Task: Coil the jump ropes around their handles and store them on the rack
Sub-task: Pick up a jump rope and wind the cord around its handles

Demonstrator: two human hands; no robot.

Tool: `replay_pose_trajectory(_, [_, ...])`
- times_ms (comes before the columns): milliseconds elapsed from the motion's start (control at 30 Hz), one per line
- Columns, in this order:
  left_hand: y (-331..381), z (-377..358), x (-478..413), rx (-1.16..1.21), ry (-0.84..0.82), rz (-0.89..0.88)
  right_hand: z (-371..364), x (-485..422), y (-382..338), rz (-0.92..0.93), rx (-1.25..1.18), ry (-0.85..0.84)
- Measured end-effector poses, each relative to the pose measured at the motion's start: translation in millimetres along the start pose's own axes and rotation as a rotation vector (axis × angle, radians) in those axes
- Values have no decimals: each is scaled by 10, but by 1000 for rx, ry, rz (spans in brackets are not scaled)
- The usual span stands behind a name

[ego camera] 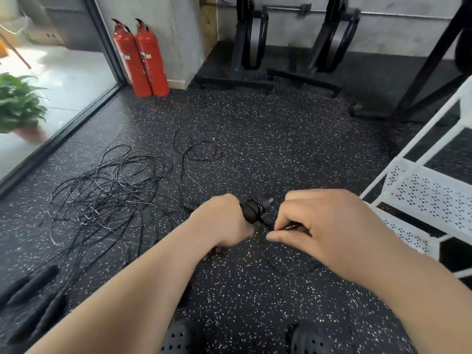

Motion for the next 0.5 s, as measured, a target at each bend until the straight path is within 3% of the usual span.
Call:
replay_pose_trajectory(133, [-87, 138, -21, 178, -13, 40, -44, -85, -99, 72, 56, 48])
replay_pose_trajectory(267, [66, 121, 93, -122, 55, -24, -134, -134, -128, 82, 62, 71])
replay_pose_trajectory(367, [329, 33, 245, -263, 124, -150, -41, -171, 73, -45, -5, 115])
replay_pose_trajectory(500, [572, 52, 379, -281, 227, -368, 46, -140, 522, -269, -96, 168])
Point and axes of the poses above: each hand's wrist, its own x-axis away from the middle knuckle, its own z-axis out of the back of the hand, y = z × x, the point moved 7 cm from there along -x, towards the middle knuckle, and after that the axes turned 8 degrees about y, right-handed, at the moved point
